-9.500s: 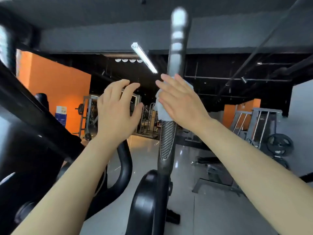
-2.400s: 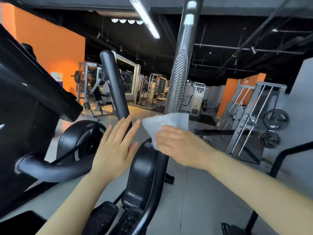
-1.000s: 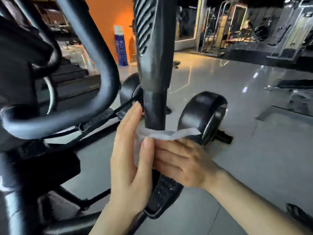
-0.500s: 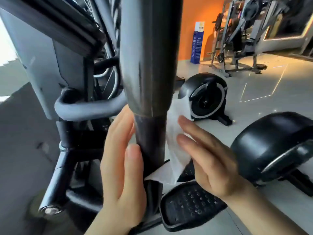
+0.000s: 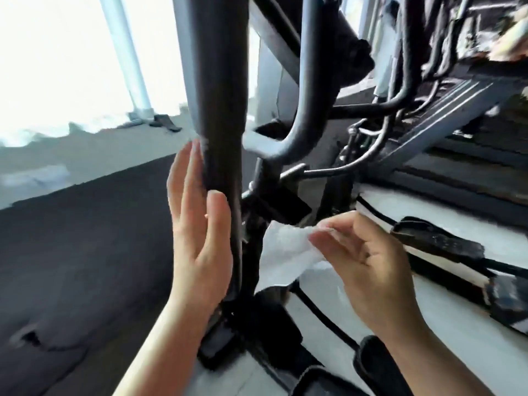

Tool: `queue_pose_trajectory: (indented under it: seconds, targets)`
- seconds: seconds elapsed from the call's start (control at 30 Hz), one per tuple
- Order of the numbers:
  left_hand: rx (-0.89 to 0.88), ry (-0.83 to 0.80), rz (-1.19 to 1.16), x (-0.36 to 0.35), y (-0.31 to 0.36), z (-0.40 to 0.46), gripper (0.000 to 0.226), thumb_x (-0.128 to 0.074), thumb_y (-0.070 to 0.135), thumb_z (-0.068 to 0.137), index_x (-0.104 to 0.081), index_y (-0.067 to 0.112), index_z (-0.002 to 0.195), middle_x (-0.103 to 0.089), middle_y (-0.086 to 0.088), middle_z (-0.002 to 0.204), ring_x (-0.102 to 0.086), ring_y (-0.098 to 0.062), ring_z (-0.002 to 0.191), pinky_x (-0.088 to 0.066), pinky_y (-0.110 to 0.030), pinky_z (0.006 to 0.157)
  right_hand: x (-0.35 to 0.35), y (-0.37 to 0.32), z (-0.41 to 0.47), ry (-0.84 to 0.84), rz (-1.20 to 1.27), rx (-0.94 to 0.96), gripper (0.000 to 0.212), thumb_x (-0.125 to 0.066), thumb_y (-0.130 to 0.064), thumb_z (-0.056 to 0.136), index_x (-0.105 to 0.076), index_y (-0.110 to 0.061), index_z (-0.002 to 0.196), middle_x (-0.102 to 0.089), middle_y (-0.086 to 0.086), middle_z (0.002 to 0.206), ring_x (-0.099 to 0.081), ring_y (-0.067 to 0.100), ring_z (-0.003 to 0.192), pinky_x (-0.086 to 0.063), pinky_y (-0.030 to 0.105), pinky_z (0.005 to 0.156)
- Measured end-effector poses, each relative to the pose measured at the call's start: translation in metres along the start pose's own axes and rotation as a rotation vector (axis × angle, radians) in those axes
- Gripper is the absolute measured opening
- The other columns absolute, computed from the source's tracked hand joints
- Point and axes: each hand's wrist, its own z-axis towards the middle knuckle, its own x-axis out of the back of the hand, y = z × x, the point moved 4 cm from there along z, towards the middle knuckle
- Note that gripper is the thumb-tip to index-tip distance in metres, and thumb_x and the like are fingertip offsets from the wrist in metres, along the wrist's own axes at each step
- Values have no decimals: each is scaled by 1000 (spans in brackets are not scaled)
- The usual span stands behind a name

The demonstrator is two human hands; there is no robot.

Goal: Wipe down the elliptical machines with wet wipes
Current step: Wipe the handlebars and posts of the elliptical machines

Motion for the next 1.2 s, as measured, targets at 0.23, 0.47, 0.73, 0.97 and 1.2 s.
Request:
queue_pose_trajectory:
  seconds: [0.23,0.47,0.73,0.97,1.2]
  targets:
    - [-75,-122,236,7,76,-46,29,-59,39,92,-65,25,117,-64,12,120,-61,-10,115,-50,-28,93,11,-41,0,-261,214,0,9,-68,-36,86,-71,-29,81,-70,-18,73,-66,-2,69,-45,5,61]
    - [318,29,-16,34,98,-15,23,-84,16,69,-76,31,85,-73,4,83,-67,-11,73,-54,-22,66,6,-53,14,-451,669,-369,35,-78,-43,72,-72,-14,91,-74,11,83,-69,25,71,-54,31,59]
    - [32,193,167,41,144,60,21,-70,19,90,-64,35,102,-70,21,93,-64,8,91,-48,-11,77,1,-86,84,-159,982,-347,23,-65,-13,92,-62,-10,115,-71,7,104,-70,17,93,-56,34,80]
    - [82,167,-101,14,155,113,37,-43,57,82,-62,42,111,-66,22,113,-59,1,111,-44,-43,107,7,-233,202,367,144,858,45,-43,11,87,-50,-1,130,-63,10,124,-64,23,110,-47,13,91]
    - [-218,190,64,34,201,174,40,-40,62,92,-51,48,127,-50,26,137,-41,13,129,-30,-16,107,-28,-331,292,350,-186,1262,42,-45,11,91,-53,9,132,-41,31,145,-34,47,138,-12,21,118]
